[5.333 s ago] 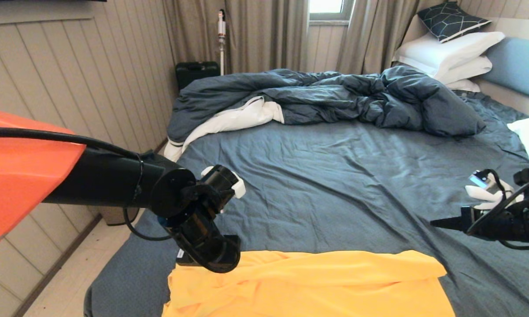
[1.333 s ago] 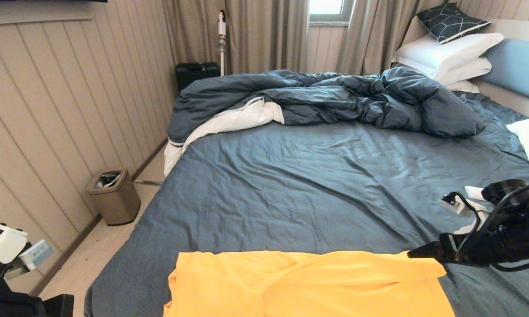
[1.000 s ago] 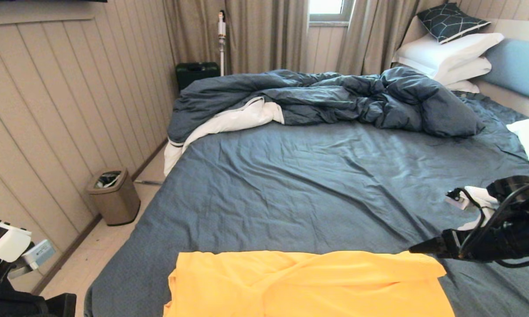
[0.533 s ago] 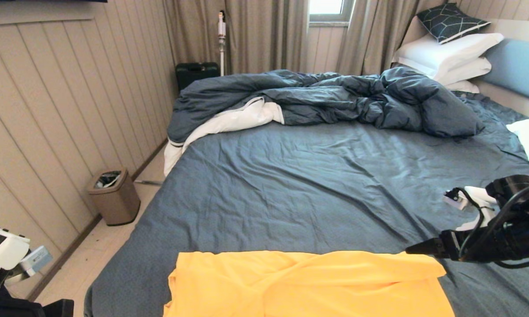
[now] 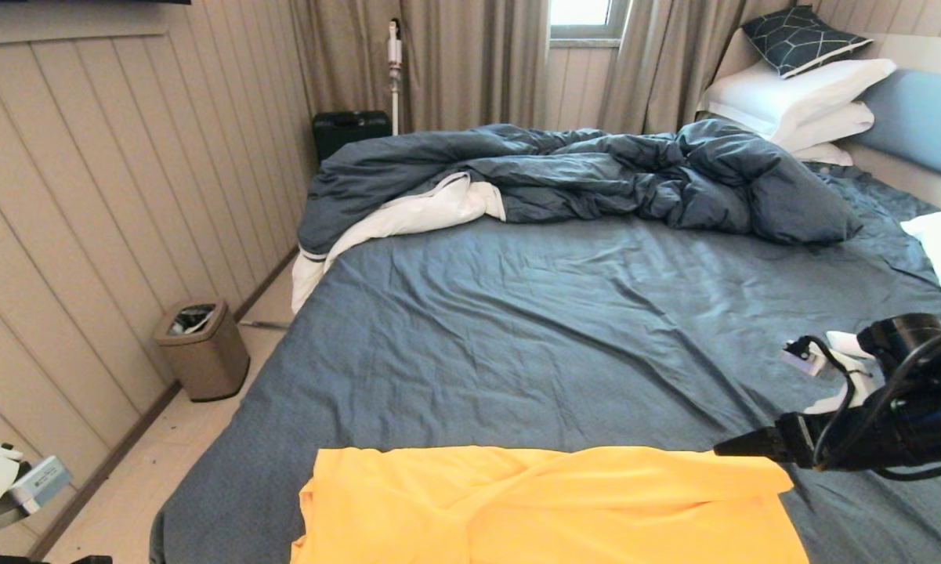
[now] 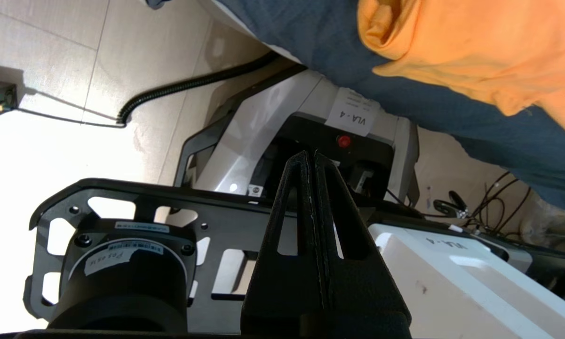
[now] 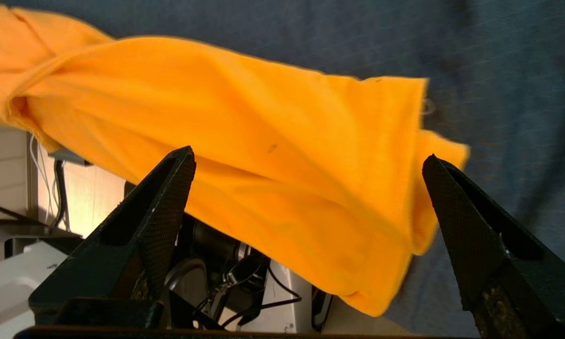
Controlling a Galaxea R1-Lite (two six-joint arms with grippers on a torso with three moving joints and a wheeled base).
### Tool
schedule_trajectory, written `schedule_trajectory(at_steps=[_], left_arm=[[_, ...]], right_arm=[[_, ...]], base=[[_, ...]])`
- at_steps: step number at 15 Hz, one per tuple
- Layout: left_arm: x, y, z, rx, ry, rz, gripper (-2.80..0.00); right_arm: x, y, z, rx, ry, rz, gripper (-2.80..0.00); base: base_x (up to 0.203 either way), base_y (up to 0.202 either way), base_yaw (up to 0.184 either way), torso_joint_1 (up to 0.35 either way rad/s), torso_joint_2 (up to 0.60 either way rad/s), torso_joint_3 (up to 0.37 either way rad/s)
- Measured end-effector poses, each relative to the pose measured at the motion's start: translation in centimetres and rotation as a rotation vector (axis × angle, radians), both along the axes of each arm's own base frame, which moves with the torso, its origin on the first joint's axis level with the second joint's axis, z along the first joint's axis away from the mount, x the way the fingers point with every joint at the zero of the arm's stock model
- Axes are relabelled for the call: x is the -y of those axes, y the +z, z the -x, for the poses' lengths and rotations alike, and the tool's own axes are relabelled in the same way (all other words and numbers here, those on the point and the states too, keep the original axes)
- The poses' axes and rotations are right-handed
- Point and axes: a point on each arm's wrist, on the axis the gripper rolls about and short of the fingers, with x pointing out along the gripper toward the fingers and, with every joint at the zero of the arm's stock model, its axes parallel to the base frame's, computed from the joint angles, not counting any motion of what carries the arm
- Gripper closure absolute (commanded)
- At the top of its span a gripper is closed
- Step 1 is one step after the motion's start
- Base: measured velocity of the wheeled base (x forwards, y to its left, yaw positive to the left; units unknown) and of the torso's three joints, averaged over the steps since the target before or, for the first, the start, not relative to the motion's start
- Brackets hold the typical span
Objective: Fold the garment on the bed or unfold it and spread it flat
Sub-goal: Fold the yellow T-shirt
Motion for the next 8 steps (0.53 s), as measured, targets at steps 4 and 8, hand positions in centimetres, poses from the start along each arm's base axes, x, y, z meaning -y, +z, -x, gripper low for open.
schedule_trajectory(at_steps=[4,8], left_arm=[[0.07,0.27,-0.23,0.014,-0.004,0.002,0.0],[0.15,0.39,-0.48,0.024,-0.003,0.004,0.0]], right_arm=[[-0.58,-0.63,0.24,-0.028,0.019,-0.005,-2.8],[-0.72,-0.66,0.58,-0.032,0.022,-0.006,0.0]], base=[[0.0,0.0,0.0,0.0,0.0,0.0],[0.0,0.0,0.0,0.0,0.0,0.0]])
